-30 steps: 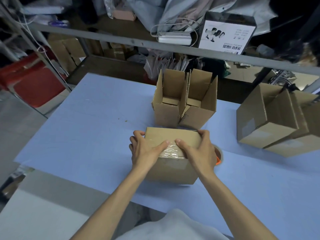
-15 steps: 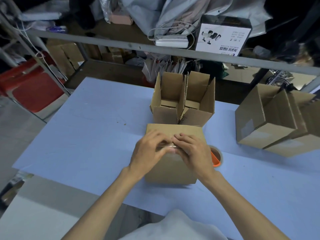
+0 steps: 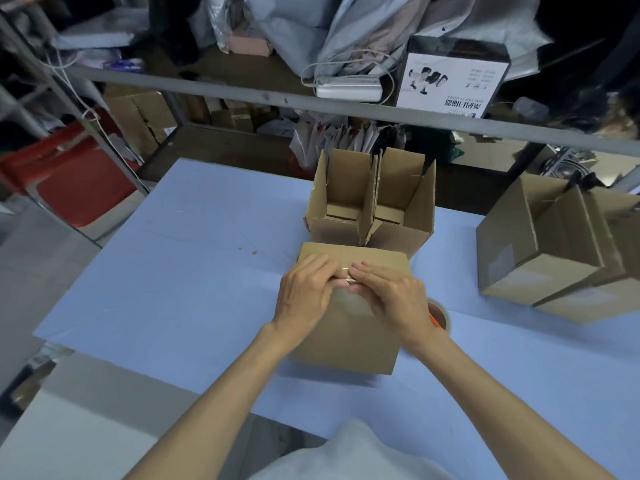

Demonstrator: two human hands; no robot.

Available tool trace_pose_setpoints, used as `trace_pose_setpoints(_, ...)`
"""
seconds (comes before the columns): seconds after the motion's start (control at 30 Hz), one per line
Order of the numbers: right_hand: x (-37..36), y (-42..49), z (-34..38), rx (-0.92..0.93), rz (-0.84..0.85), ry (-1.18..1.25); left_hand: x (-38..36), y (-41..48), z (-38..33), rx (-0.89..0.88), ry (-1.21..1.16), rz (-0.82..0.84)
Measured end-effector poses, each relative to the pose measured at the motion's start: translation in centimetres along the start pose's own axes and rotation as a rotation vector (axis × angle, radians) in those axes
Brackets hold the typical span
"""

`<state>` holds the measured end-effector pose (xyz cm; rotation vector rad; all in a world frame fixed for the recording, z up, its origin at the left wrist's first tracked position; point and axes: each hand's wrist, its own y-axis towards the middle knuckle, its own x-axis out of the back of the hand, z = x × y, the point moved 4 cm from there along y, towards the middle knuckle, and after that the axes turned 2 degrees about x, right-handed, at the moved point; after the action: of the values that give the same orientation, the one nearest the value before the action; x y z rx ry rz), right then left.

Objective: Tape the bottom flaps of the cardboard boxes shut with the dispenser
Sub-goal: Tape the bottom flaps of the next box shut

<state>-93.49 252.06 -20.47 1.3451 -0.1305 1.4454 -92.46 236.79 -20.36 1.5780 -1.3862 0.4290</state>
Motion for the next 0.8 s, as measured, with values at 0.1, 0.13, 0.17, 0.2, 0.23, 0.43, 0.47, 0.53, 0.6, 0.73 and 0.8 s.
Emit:
trace_pose_setpoints(0.1,-0.2,-1.2,-1.5,-0.057,0.136,0.072,-0.4,-0.6,0.9,-0.044,0.024,0.149)
trace_pose_setpoints(0.13,-0.2,-1.5,-1.7,-0.055,0.187,0.092,-0.7,-1.1,1.1,-0.068,0.053,0.206)
trace_pose_setpoints(0.17,-0.2,-1.6,-1.8,-0.053,0.237,0.1,-0.9,-1.5,1.3,-0.076,0.07,0.242)
trace_pose_setpoints(0.2,-0.2,-1.6,-1.9,-0.044,0.279,0.084,-1.0,-1.7,1.5,-0.065,0.067,0.257)
trace_pose_setpoints(0.23,-0.2,-1.4,-1.9,-0.029,0.309,0.046,-1.0,-1.6,1.6,-0.039,0.042,0.254)
trace_pose_setpoints(0.43,-0.4,-0.7,-1.0,-0.059,0.137,0.044,-0.5,-0.5,1.1,0.148,-0.191,0.073)
trace_pose_setpoints(0.47,-0.5,-0.9,-1.1,-0.05,0.144,0.045,-0.6,-0.7,0.9,0.137,-0.163,0.063)
trace_pose_setpoints(0.53,-1.1,-1.8,-1.5,0.016,0.348,-0.018,-0.8,-1.1,0.5,0.068,-0.054,0.054)
trace_pose_setpoints(0.6,-1.2,-2.8,-1.8,0.11,0.541,-0.112,-0.9,-1.4,0.2,0.004,0.027,0.027)
trace_pose_setpoints(0.73,0.7,-2.1,-0.9,0.018,0.323,0.077,-0.5,-1.1,-0.1,0.028,0.024,-0.055)
trace_pose_setpoints(0.8,1.5,-1.7,-0.2,0.013,0.112,0.07,-0.3,-1.0,-0.2,0.066,0.008,-0.05)
